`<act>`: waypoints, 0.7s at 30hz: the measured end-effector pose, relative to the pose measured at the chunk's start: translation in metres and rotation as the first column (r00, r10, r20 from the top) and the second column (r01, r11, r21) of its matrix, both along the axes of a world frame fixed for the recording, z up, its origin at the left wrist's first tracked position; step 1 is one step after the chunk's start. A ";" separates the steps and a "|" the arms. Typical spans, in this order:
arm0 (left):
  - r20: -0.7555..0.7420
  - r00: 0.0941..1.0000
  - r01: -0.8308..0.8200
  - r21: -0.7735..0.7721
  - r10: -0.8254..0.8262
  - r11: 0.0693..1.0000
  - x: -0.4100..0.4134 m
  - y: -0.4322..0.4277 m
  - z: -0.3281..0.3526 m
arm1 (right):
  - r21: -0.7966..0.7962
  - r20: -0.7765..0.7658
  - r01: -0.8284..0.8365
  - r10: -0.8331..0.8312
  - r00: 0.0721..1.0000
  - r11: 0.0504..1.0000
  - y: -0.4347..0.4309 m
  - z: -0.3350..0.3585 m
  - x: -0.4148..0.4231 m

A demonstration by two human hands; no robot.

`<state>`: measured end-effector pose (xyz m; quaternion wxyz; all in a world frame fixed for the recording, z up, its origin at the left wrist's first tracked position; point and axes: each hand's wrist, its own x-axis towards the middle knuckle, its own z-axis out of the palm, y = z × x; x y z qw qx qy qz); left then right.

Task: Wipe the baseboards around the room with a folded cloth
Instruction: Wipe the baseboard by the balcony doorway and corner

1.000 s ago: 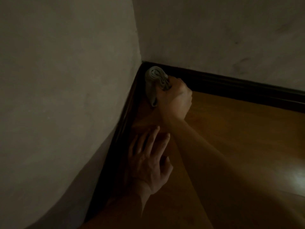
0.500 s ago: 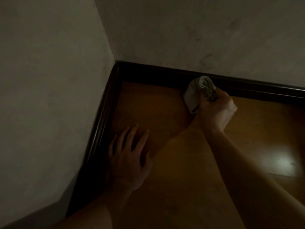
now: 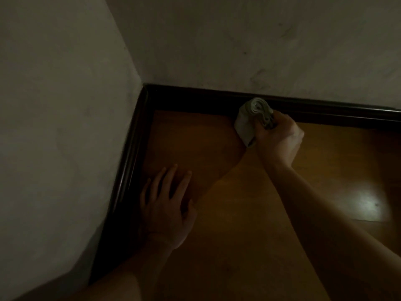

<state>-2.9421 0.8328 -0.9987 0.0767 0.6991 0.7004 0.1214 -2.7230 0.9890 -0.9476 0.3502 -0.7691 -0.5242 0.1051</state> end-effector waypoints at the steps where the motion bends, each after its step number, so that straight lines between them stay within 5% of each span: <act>1: -0.004 1.000 -0.001 -0.006 0.001 1.000 0.000 0.000 0.000 | 0.005 -0.014 0.035 -0.035 0.999 0.999 -0.001 -0.001 0.005; 4: -0.004 1.000 -0.002 -0.006 0.002 1.000 0.000 0.001 -0.002 | 0.002 -0.032 0.096 -0.096 0.995 0.995 -0.002 -0.004 0.003; 21: -0.035 0.999 -0.007 -0.029 0.006 1.000 0.001 0.001 0.004 | -0.083 -0.190 -0.139 0.121 0.974 0.987 0.003 0.003 -0.101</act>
